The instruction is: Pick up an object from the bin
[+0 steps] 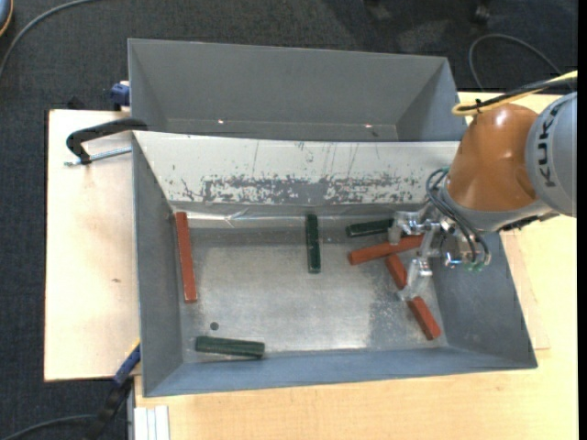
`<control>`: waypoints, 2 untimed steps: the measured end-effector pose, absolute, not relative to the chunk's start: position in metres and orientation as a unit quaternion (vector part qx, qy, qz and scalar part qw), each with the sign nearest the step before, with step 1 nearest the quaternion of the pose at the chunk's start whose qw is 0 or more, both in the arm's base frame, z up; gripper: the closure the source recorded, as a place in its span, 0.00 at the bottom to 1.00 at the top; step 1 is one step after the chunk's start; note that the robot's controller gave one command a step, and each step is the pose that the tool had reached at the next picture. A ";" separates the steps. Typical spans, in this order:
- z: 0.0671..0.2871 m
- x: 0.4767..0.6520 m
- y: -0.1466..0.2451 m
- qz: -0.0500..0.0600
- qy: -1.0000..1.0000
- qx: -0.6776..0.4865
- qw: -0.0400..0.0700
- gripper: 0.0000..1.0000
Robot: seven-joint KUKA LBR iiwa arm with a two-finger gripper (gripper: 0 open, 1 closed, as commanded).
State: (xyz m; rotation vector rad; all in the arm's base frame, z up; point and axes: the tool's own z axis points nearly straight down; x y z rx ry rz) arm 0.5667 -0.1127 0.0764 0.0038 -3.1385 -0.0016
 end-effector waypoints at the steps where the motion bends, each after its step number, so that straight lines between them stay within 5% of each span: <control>1: 0.073 0.515 -0.113 0.000 -0.981 0.195 -0.001 0.00; 2: 0.076 0.519 -0.112 0.001 -0.981 0.195 -0.007 1.00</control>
Offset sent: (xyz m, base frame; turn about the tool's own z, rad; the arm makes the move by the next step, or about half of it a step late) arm -0.0522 -0.0007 -0.0043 -0.3911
